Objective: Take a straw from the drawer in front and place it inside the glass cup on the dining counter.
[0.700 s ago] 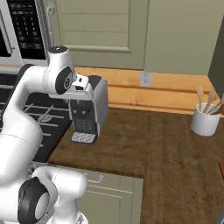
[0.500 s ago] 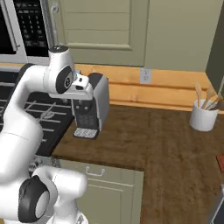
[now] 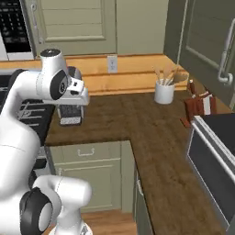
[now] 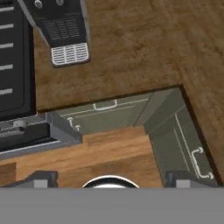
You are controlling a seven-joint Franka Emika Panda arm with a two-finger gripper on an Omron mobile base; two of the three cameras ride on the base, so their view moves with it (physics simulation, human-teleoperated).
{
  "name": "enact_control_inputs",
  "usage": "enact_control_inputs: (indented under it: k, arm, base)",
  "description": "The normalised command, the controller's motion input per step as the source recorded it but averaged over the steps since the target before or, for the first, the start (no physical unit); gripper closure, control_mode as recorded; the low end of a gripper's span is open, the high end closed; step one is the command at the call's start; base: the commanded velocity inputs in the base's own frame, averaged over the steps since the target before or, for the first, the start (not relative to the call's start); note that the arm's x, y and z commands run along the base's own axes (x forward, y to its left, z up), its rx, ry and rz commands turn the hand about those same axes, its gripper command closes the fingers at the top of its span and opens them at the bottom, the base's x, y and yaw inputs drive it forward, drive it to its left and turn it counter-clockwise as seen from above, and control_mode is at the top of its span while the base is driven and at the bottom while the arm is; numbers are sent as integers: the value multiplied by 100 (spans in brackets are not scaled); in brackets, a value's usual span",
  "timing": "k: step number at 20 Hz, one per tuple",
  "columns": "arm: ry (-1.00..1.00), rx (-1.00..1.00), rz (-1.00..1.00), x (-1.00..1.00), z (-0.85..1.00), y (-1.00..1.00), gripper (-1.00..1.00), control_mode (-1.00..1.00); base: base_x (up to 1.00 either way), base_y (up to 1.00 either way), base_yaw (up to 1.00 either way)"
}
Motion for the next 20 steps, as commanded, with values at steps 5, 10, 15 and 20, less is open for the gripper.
enact_control_inputs:
  k: [5, 10, 15, 20]
  arm:
    - [0, 0, 0, 0, 0, 0, -100, 100]
    - [0, 0, 0, 0, 0, 0, -100, 100]
    - [0, 0, 0, 0, 0, 0, -100, 100]
    - [0, 0, 0, 0, 0, 0, -100, 100]
  base:
    - [0, 46, -80]
    - [0, 68, -70]
    - [-8, 98, -56]
    - [-23, 83, -47]
